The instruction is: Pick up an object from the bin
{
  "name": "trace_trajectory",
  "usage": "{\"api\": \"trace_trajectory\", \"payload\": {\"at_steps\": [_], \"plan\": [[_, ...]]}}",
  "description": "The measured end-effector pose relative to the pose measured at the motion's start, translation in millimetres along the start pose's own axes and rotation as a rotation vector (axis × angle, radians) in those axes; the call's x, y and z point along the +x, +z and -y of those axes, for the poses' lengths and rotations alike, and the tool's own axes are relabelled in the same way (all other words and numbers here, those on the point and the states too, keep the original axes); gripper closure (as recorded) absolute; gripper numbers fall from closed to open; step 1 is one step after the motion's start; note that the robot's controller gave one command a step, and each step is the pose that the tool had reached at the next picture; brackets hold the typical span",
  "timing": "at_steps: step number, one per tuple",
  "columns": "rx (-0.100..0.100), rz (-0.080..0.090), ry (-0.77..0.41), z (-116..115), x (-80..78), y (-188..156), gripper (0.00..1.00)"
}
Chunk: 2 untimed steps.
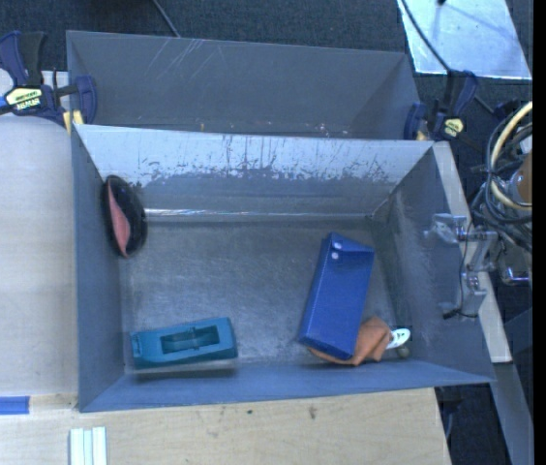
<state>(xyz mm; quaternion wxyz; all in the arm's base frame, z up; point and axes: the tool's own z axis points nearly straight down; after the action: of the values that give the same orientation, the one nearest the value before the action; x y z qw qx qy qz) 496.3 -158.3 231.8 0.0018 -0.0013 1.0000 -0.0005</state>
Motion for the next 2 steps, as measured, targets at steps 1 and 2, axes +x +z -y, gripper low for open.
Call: {"api": "trace_trajectory", "payload": {"at_steps": [1,2], "plan": [[0.0,0.0,0.0,0,0.0,0,0.0],[0.002,0.006,0.016,-16,-19.6,60,0.0]]}}
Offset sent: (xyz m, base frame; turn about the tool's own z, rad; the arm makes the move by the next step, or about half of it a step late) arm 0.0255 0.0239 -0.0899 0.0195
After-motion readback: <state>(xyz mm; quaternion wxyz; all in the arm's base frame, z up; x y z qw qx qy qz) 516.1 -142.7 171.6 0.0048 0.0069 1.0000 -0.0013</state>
